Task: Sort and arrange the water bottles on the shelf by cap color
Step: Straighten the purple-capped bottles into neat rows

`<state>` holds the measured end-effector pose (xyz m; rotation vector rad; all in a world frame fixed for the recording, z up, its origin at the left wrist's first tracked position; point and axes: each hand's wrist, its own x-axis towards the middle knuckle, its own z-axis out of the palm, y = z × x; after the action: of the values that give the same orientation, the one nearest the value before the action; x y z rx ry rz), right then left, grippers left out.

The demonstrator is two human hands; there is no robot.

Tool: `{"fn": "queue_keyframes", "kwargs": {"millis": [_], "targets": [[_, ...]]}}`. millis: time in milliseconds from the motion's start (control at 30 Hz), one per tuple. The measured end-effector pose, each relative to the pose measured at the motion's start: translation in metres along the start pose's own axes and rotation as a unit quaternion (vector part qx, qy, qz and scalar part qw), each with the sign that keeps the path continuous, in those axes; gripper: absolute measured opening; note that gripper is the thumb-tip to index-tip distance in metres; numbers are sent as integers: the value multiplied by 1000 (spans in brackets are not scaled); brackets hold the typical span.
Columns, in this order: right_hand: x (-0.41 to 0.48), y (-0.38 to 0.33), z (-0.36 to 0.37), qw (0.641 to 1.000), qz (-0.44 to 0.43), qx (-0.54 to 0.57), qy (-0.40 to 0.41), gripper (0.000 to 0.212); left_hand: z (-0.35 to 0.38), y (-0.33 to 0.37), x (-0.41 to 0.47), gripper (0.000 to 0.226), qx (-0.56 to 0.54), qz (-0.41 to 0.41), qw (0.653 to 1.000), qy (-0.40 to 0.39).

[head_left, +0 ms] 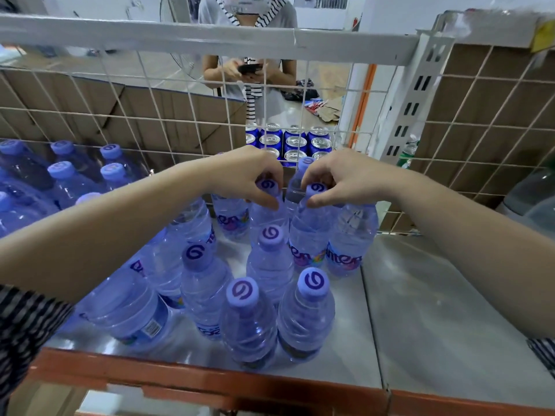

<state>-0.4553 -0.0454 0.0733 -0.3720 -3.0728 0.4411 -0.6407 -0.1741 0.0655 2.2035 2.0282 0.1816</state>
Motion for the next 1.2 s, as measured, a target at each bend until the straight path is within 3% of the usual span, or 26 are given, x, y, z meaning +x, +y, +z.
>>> {"fn": "queue_keyframes", "kwargs": {"millis": [133,300,467,633,767,1000,1200], "targets": [[7,-8,-14,1000,-26,9,0,27,-15,1,-21,42,-19,-39,999,19],[33,-40,-28,995,-93,16,44,21,-46,-31,-74,23,-16,-103,986,130],[66,-77,-16,991,-121,-42,40,18,-51,-86,-120,27,52,-129,984,113],[107,-118,-8,993,-104,-52,20,24,-51,-138,-147,32,58,-115,991,42],[137,-150,6,995,-51,-80,-45,36,-51,-168,-153,42,106,-85,991,-20],[157,-175,31,987,-12,-160,-30,30,-47,-187,-147,36,102,32,994,26],[173,-172,30,991,32,-128,9,22,-53,-199,-121,39,105,34,990,92]]}}
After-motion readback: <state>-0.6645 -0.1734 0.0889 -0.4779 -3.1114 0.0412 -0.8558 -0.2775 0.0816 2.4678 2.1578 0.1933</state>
